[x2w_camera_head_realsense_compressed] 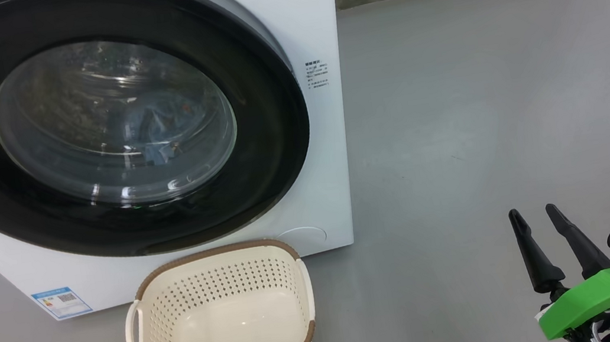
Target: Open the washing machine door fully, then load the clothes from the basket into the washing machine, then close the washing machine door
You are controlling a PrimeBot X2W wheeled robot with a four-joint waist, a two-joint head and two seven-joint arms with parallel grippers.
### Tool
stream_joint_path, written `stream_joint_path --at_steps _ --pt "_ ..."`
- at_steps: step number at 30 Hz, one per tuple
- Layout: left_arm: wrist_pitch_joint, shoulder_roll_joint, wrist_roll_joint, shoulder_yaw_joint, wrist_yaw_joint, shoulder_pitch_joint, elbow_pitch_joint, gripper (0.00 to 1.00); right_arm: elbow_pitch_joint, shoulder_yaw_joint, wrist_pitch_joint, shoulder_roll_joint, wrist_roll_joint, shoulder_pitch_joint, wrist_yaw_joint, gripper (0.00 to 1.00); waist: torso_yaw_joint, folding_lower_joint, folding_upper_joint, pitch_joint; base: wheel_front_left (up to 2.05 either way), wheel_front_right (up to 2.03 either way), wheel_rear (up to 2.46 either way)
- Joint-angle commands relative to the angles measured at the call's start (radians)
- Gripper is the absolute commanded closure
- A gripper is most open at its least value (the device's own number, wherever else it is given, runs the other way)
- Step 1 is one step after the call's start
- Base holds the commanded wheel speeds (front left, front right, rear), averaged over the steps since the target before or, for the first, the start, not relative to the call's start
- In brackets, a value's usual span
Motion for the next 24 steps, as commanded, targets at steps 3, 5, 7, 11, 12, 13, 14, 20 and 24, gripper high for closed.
stream_joint_path --at_steps 3,5,7,11,12,13,14,20,24 --pt "-0.007 0.014 0.013 0.042 0.001 -0.016 -0.025 0.0 -0.025 0.021 -0.005 -0.011 -0.011 -0.011 0.0 0.0 -0.001 0.0 0.0 -0.003 0.0 0.0 0.0" --pt "-0.007 0.015 0.024 0.042 0.001 -0.013 -0.024 0.0 -0.025 0.022 -0.005 -0.011 -0.011 -0.009 0.0 0.0 -0.002 0.0 0.0 -0.005 0.0 0.0 0.0" --pt "-0.007 0.013 0.028 0.045 0.001 -0.012 -0.024 0.0 -0.026 0.023 -0.005 -0.011 -0.011 -0.008 0.0 0.0 -0.003 0.0 0.0 -0.006 0.0 0.0 0.0" --pt "-0.007 0.009 0.038 0.056 0.001 -0.01 -0.023 0.0 -0.027 0.021 -0.005 -0.009 -0.011 -0.007 0.0 0.0 -0.005 0.0 0.0 -0.006 0.0 0.0 0.0" --pt "-0.007 0.009 0.041 0.059 0.001 -0.01 -0.023 0.0 -0.027 0.02 -0.005 -0.009 -0.012 -0.007 0.0 0.0 -0.005 0.0 0.0 -0.006 0.0 0.0 0.0" --pt "-0.007 0.008 0.044 0.063 0.001 -0.01 -0.023 0.0 -0.027 0.019 -0.005 -0.008 -0.012 -0.007 0.0 0.0 -0.005 0.0 0.0 -0.006 0.0 0.0 0.0" --pt "-0.007 0.007 0.047 0.066 0.001 -0.009 -0.023 0.0 -0.028 0.018 -0.005 -0.008 -0.012 -0.007 0.0 0.0 -0.005 0.0 0.0 -0.006 0.0 0.0 0.0" --pt "0.002 -0.046 0.04 0.02 0.0 0.004 0.062 1.0 0.06 0.006 0.001 0.033 0.002 0.04 0.0 1.0 -0.005 0.0 0.0 -0.006 0.0 0.0 0.0" --pt "0.012 -0.055 0.01 0.022 0.0 -0.002 0.074 1.0 0.07 0.0 0.01 0.041 0.028 0.048 0.0 1.0 -0.004 0.0004 0.0 -0.006 0.0 0.0 0.0"
